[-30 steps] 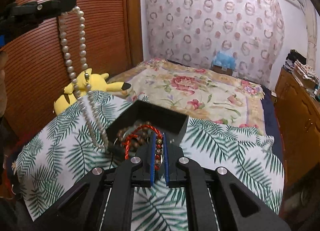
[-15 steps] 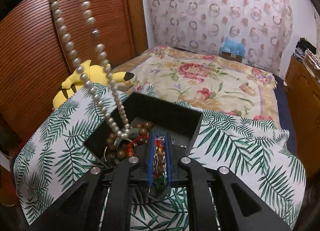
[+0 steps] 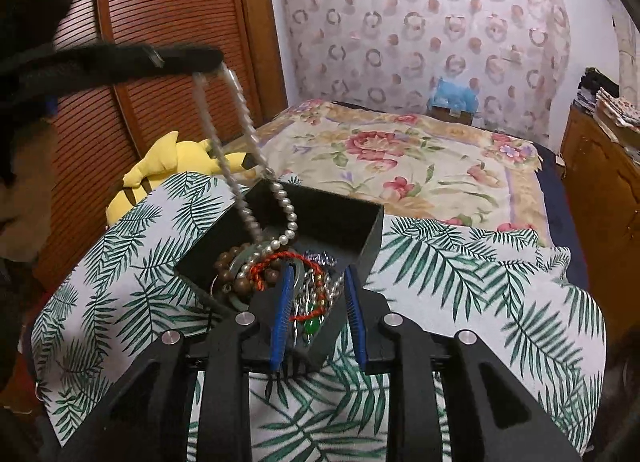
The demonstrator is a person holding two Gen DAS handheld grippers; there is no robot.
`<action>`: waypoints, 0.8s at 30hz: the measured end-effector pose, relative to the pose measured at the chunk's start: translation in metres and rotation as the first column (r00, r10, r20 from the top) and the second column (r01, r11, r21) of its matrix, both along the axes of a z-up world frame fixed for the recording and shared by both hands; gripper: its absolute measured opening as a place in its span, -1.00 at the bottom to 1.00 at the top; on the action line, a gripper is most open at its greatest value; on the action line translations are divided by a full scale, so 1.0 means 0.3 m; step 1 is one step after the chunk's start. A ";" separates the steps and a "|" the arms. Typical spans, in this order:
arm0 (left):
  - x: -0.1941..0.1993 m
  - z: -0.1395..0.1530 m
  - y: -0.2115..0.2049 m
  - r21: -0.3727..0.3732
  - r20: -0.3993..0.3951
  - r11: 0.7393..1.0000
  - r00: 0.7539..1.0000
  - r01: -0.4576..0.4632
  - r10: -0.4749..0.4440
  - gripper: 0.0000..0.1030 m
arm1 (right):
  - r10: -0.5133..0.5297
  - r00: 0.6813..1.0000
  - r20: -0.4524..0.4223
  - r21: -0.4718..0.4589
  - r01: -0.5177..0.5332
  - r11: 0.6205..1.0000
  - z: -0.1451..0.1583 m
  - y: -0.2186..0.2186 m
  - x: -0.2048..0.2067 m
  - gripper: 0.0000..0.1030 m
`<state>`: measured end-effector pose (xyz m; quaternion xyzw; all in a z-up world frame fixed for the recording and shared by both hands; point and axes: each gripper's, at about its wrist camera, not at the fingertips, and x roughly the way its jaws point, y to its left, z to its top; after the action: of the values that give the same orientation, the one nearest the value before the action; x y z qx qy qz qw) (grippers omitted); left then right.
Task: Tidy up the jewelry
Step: 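Release the red bracelet into the box with the right tool while the left tool lowers the pearls in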
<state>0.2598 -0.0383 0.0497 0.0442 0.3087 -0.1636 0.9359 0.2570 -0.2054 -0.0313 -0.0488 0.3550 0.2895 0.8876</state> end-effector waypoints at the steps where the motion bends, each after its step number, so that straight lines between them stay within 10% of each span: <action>1: 0.005 -0.021 -0.002 0.006 -0.013 1.000 1.000 -0.001 0.001 -0.87 | -0.001 1.000 -0.001 0.001 0.001 1.000 -0.002 -0.002 -0.010 -0.45; 16: -0.024 -0.230 -0.001 0.043 -0.152 0.999 0.988 -0.009 0.015 -0.84 | -0.027 0.999 -0.039 -0.016 0.027 1.000 -0.059 -0.066 -0.140 -0.45; 24: -0.171 -0.284 0.007 0.032 -0.175 0.999 0.985 -0.002 0.007 -0.16 | 0.021 0.997 -0.075 -0.052 -0.025 0.998 -0.118 -0.044 -0.269 -0.45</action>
<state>0.2086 -0.0361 -0.0356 0.0438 0.3923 -0.1598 0.9048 0.1764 -0.2188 -0.0668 -0.0656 0.3948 0.2917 0.8688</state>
